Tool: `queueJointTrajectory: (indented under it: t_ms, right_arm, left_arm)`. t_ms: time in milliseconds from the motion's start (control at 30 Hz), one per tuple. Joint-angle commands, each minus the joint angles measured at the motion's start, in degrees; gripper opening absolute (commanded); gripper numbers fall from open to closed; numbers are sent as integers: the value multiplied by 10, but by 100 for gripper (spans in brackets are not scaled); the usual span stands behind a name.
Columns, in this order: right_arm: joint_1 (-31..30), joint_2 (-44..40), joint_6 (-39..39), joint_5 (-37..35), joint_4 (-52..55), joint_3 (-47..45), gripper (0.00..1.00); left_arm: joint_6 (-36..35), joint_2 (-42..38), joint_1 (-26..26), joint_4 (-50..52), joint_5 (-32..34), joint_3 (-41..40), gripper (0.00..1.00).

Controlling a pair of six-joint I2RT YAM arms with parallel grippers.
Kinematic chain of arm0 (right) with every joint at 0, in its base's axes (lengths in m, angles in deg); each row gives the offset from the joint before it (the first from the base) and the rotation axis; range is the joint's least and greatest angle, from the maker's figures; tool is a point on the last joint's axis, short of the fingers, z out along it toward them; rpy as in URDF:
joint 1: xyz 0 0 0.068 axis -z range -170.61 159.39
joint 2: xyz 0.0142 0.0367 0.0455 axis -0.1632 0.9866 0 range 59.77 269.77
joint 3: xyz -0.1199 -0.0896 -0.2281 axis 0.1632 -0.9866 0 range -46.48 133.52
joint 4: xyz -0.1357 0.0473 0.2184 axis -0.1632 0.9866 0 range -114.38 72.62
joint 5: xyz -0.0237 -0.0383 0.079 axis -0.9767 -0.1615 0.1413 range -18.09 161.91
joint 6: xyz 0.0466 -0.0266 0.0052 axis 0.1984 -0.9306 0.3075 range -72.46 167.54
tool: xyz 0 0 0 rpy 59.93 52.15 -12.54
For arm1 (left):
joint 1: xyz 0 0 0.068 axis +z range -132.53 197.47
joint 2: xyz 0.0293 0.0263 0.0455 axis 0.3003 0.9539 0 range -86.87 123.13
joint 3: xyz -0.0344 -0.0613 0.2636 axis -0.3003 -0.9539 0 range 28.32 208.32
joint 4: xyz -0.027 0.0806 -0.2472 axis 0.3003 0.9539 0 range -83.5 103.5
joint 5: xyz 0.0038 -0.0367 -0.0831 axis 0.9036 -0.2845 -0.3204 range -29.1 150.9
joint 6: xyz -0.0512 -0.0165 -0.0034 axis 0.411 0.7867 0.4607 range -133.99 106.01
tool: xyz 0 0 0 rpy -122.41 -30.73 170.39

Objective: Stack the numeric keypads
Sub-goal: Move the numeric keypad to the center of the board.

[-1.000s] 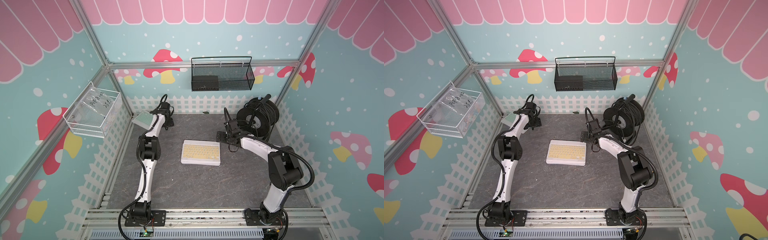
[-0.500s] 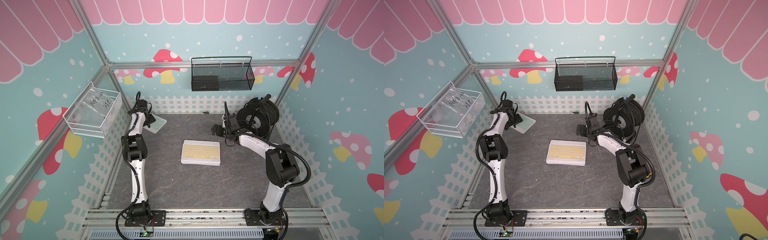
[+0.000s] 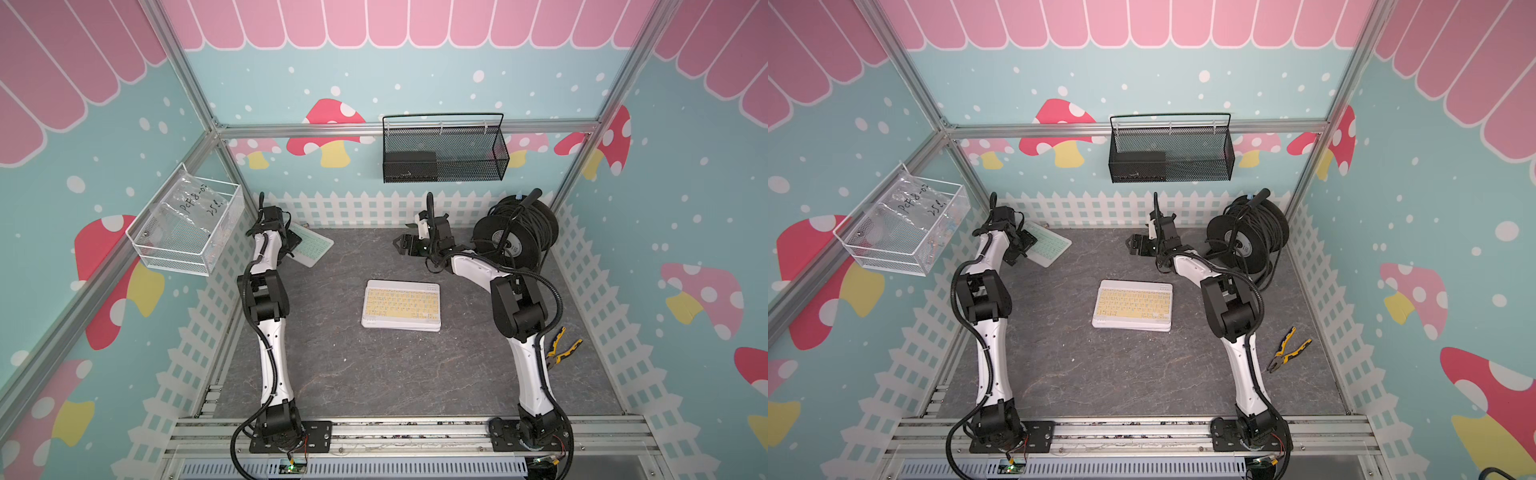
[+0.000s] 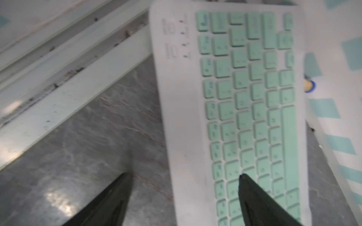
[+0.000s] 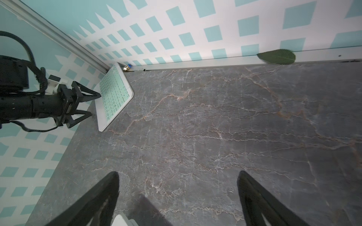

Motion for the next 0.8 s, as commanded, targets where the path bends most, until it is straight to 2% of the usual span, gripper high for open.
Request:
queueJointTrajectory:
  t_ms: [0,133,267,767]
  right_arm:
    - [-3,0,-11,21,-13,-10,96]
    - [-3,-14,-7,23,-13,-41,96]
    - [-3,-30,-12,16,-13,-71,96]
    - [8,-55,1,-7,-13,-101,96]
  left_arm:
    - [70,32,14,-40,-39,9,89]
    - [135,63,14,-112,-108,16,89]
    - [164,129,-4,-136,-191,93,88]
    - [29,91,-180,-117,-255,55,90]
